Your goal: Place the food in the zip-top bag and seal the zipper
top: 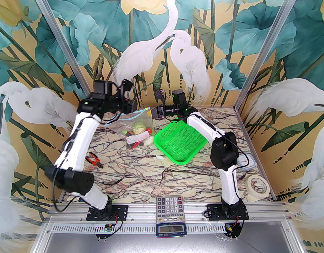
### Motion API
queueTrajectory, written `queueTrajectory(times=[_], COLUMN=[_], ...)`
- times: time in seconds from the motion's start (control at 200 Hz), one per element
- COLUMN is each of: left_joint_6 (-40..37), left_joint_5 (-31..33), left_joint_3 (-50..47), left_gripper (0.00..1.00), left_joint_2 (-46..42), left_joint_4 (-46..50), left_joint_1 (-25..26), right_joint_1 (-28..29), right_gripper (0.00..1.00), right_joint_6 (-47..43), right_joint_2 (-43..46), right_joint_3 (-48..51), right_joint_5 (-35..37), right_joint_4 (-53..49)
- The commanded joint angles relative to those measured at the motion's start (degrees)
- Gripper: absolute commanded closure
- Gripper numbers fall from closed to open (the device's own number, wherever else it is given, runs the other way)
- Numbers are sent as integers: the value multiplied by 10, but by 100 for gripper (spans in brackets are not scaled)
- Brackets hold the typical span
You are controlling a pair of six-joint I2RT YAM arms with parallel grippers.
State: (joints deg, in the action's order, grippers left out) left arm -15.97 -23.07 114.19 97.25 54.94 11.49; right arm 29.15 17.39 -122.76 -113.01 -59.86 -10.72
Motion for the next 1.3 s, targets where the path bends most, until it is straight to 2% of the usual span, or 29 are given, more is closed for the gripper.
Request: queueTrajectory(times=[0.0,0.225,0.48,0.765,0.92,0.99,1.08,1.18,1.296], left_joint_6=[-50,-75,-119,-131,-133,-136,-140,-144,-149], left_joint_5=[7,-44,-82,-112,-119,-121,-123,-119,-116], left_joint_3=[47,90,144,164,181,187,198,204,204], left_gripper=[59,56,58,56,60,65,78,79,87], left_joint_2=[29,63,105,128,145,151,161,169,175], left_joint_4=[33,57,150,184,202,209,222,234,244], left_joint_1=[15,17,17,16,17,17,17,17,17], right_joint_1=[7,7,7,6,6,6,6,6,6], right_gripper=[100,100,100,100,100,100,100,100,100], right_joint_6=[-18,-24,-29,-26,-21,-19,-18,-18,-20], right_joint_2=[-14,-25,-30,-38,-39,-39,-38,-36,-33], right_joint_3=[-27,-52,-63,-76,-79,-79,-79,-78,-77], right_joint_5=[-6,-3,4,7,7,8,10,12,16], right_joint_4=[-25,-51,-63,-67,-63,-61,-59,-58,-58])
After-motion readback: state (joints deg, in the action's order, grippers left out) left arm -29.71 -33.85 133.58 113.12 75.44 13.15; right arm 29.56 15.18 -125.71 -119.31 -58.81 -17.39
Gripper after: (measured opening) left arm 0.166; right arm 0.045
